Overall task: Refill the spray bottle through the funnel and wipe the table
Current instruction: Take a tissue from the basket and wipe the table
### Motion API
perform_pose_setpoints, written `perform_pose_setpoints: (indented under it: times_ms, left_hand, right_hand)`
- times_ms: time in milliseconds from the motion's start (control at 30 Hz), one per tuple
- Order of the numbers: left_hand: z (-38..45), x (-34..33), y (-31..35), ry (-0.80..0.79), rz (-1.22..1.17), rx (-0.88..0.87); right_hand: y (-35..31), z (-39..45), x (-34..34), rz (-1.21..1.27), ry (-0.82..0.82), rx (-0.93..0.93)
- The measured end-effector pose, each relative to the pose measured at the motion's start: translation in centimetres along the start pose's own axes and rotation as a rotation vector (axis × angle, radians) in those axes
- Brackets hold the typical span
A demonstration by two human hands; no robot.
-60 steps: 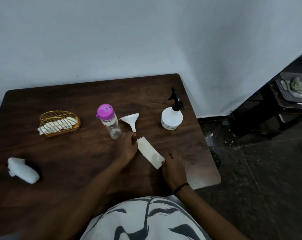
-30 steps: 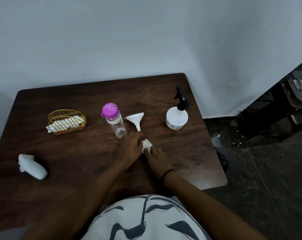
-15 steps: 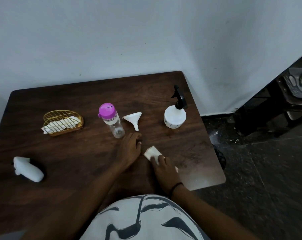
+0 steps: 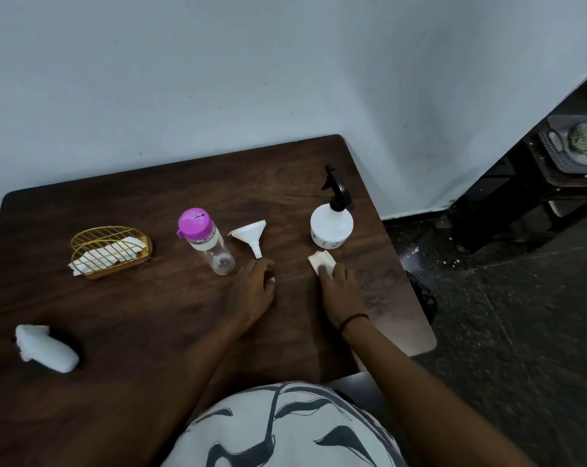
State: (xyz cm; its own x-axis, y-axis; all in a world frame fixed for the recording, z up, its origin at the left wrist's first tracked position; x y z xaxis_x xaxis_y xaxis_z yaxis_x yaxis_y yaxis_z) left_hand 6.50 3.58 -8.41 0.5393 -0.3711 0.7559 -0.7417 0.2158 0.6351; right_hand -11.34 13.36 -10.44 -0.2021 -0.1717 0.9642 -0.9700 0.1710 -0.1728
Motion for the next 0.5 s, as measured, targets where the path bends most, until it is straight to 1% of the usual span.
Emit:
perform_pose_setpoints:
  times_ms: [100, 200, 267, 300, 400, 500]
  left_hand:
    - [0.0, -0.1, 0.1, 0.0, -0.009, 0.0]
    - [0.0, -0.1, -0.1, 0.0, -0.011, -0.014]
    - [0.0, 0.0, -0.2, 0.004, -0.015, -0.011]
    - [0.0, 0.0, -0.1, 0.009, -0.016, -0.011]
    - [0.0, 0.3, -0.1, 0.026, -0.019, -0.018]
    - [0.0, 0.3, 0.1, 0.028, 0.018, -0.07]
  right_hand:
    - [-1.1, -2.9, -0.5, 0.007, 0.02, 0.053]
    - [-4.2, -4.5, -1.0, -0.04, 0.012, 0.207]
    - [-6.1, -4.5, -1.3, 0.011, -0.011, 0.334]
    - [-6.7, -4.1, -1.2, 0.024, -0.011, 0.358]
    - [-7.1, -2.0, -0.7, -0.017, 0.023, 0.333]
    - [-5.6, 0.2, -0.3, -0.01, -0.018, 0.265]
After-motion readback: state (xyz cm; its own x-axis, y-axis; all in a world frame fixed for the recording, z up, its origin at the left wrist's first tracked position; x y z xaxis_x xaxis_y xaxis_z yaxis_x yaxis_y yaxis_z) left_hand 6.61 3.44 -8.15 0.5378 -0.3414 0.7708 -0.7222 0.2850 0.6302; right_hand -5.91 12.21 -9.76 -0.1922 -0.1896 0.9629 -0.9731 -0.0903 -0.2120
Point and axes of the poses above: each hand's wrist, its own z-axis towards the middle knuckle, its own x-axis out of the back of the hand, y = z × x, the point moved 1 cm from there along z, towards the middle knuckle, and after that the axes turned 11 degrees about x, right-handed, at the moved point
